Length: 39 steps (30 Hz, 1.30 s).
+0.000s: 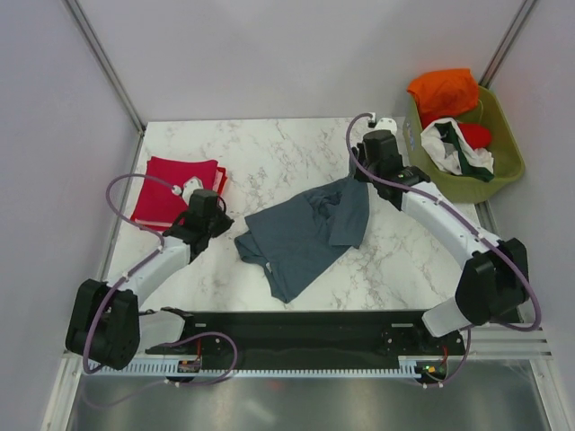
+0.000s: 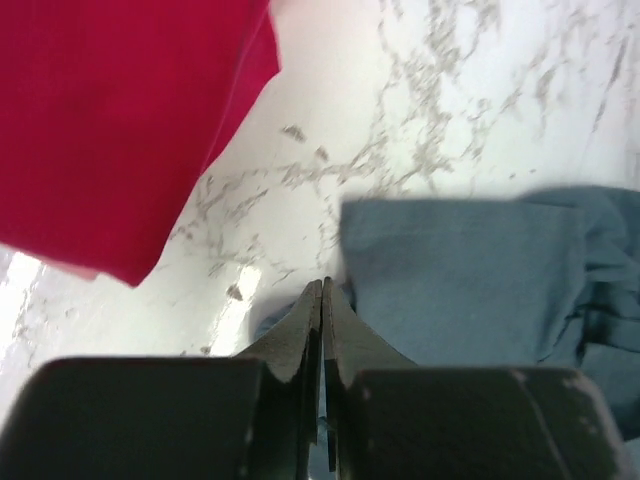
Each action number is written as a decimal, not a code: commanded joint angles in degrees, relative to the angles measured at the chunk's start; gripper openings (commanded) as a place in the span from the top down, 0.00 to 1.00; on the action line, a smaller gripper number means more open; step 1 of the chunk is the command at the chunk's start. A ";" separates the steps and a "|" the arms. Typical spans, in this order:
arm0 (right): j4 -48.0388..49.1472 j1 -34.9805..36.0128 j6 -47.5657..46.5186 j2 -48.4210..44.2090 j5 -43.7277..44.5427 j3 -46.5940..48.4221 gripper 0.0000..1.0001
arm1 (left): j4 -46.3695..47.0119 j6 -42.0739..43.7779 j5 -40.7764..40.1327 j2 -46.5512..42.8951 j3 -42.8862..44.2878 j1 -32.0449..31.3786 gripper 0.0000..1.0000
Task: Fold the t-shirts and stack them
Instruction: Flatten the tshirt out
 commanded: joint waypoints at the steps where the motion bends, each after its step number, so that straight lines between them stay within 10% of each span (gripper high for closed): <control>1: 0.68 -1.56 1.00 -6.85 -3.59 -2.78 1.00 | -0.20 4.75 3.05 -0.42 4.73 1.16 0.93; 5: 0.86 -3.67 2.06 -10.65 -4.29 -6.21 1.00 | 0.67 5.37 7.27 4.94 6.41 1.16 0.66; 24: 3.41 -5.61 3.38 -13.38 -8.78 -11.76 1.00 | 2.52 3.70 10.09 27.79 18.27 0.37 0.52; 28: 3.85 -6.22 3.64 -14.08 -8.86 -12.11 1.00 | 2.35 3.08 10.00 30.26 19.15 -0.86 0.58; 33: 4.20 -6.75 3.99 -14.09 -9.74 -12.37 1.00 | 2.70 2.99 9.83 31.67 19.94 -1.56 0.97; 39: 6.30 -8.16 7.24 -12.77 -10.79 -13.51 1.00 | 2.00 4.92 9.92 26.93 21.61 -1.13 0.98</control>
